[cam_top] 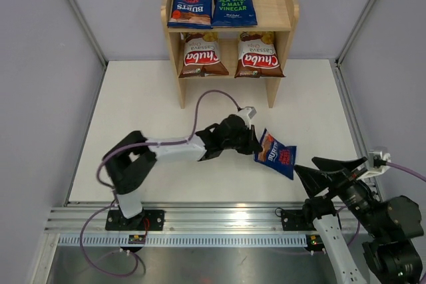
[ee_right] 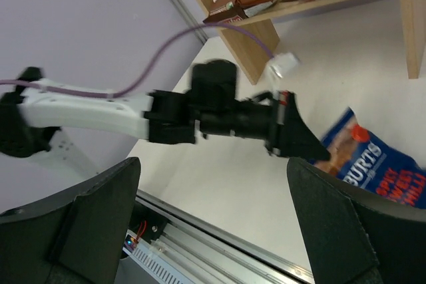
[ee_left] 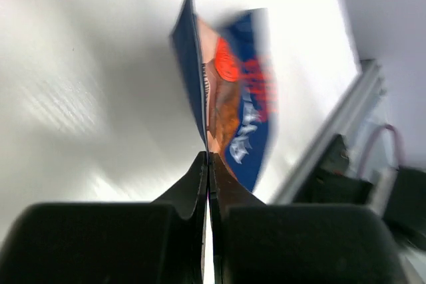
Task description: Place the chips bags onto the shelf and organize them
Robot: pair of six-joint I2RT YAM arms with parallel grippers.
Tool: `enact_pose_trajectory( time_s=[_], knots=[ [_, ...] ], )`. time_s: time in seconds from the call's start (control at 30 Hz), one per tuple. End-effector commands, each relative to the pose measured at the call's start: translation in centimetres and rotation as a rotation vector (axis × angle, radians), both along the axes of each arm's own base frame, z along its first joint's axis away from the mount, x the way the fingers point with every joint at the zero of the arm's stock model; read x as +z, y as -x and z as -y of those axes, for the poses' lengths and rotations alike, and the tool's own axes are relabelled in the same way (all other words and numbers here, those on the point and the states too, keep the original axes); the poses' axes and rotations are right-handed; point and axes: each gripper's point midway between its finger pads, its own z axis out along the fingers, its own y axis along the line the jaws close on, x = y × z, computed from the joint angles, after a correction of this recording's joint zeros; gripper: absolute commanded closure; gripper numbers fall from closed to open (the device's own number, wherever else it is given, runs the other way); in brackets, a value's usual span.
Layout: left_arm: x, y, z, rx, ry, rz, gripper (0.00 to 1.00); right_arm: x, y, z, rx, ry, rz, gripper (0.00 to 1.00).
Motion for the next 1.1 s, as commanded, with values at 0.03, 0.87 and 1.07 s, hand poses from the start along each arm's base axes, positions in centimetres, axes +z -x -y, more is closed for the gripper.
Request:
enact_pose_trajectory(
  time_s=[0.03,0.87,1.07],
  knots=[
    [13.9,1.0,-4.0,-0.01,0.124,0.272,1.0,-3.0,-2.2,-0.7,0.009,-0.028,-0.084,0.01],
    [45.8,15.7,-16.6,-0.309,0.741,0.603,1.0,3.4,-2.1,-7.7,0.801,-0.6,0.091,0.01],
    [47.8,17.1,-16.5,-0.365,0.857,0.548,1.0,4.9,-3.2,-7.8,0.799,-0.612,0.101,0.01]
  ],
)
